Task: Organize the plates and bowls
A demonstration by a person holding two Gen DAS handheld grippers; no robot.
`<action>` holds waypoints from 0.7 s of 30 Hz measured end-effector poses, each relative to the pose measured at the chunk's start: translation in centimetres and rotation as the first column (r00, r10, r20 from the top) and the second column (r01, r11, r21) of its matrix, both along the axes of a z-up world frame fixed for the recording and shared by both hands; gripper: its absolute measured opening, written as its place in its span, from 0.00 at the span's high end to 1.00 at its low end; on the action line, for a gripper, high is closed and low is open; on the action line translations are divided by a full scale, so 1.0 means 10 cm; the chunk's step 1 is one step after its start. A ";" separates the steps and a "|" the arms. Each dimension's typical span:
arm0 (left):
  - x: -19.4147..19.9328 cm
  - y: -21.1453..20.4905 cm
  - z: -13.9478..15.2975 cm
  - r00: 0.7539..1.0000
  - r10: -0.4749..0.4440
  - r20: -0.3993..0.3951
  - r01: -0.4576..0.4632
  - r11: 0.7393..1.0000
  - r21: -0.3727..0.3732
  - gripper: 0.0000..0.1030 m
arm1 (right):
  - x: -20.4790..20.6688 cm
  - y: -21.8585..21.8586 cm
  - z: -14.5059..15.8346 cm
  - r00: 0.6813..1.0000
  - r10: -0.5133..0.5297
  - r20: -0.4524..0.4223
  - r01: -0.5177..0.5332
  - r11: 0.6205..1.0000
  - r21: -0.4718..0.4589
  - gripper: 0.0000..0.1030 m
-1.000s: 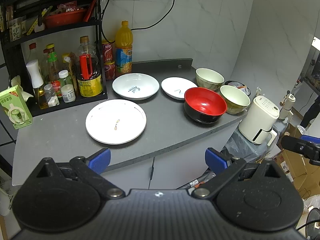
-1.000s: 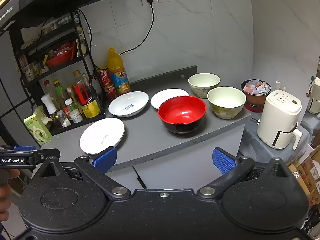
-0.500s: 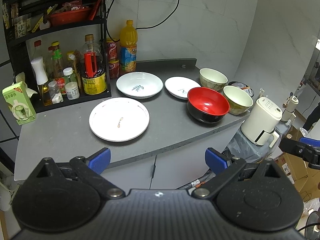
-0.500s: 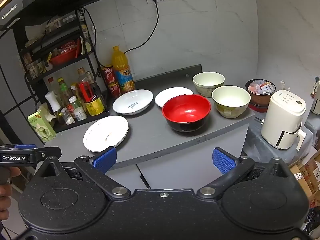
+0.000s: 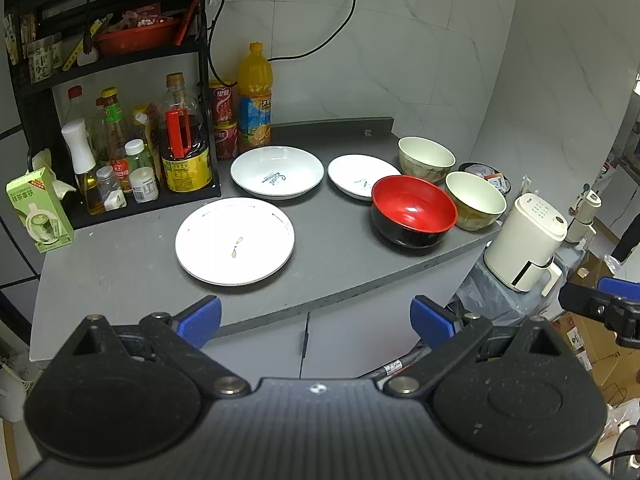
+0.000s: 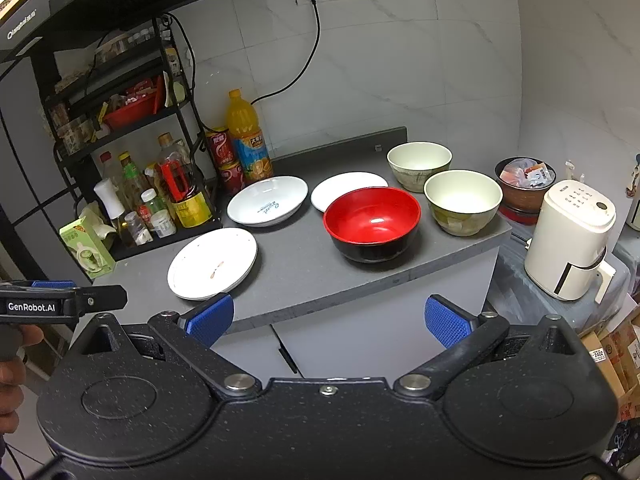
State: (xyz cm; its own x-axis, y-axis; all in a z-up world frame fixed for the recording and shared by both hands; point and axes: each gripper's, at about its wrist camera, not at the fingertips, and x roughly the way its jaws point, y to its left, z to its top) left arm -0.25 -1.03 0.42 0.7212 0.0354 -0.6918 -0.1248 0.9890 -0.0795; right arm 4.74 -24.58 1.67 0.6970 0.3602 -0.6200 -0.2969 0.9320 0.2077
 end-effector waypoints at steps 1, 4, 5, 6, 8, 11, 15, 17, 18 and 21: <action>0.00 0.00 0.00 1.000 -0.001 -0.009 0.001 1.000 0.008 0.03 | 0.01 -0.02 0.00 1.000 0.003 -0.003 -0.003 1.000 0.002 0.00; 0.03 -0.06 -0.01 0.999 0.001 -0.039 0.000 1.000 0.012 0.03 | 0.02 -0.06 -0.02 1.000 0.018 -0.004 -0.018 1.000 0.005 0.00; 0.04 -0.08 -0.02 0.999 0.003 -0.037 -0.003 1.000 -0.007 0.03 | 0.04 -0.07 -0.03 1.000 0.021 -0.008 -0.021 1.000 0.002 0.00; 0.05 -0.10 -0.02 0.999 0.005 -0.043 -0.006 1.000 -0.005 0.03 | 0.06 -0.09 -0.05 1.000 0.025 -0.014 -0.025 1.000 0.001 0.00; 0.09 -0.13 -0.03 0.998 0.010 -0.069 -0.009 1.000 0.006 0.03 | 0.08 -0.12 -0.05 0.999 0.030 -0.021 -0.030 1.000 0.003 0.00; 0.16 -0.19 -0.01 0.998 0.018 -0.056 -0.018 1.000 -0.007 0.03 | 0.13 -0.18 -0.06 0.999 0.033 -0.025 -0.033 0.999 0.008 0.00; 0.25 -0.26 0.02 0.999 0.019 -0.047 -0.020 1.000 -0.024 0.03 | 0.22 -0.25 -0.06 0.999 0.031 -0.037 -0.030 0.999 0.020 0.00; 0.31 -0.29 0.06 0.998 0.018 -0.055 -0.020 0.999 -0.038 0.03 | 0.28 -0.27 -0.06 0.999 0.027 -0.039 -0.026 0.999 0.025 0.00; 0.35 -0.30 0.07 0.998 0.017 -0.055 -0.019 0.999 -0.041 0.03 | 0.30 -0.29 -0.06 0.999 0.025 -0.040 -0.024 0.999 0.027 0.00; 0.47 -0.35 0.07 0.999 -0.005 -0.050 0.003 0.999 -0.042 0.03 | 0.39 -0.32 -0.06 0.999 0.013 -0.039 -0.012 0.999 0.034 0.00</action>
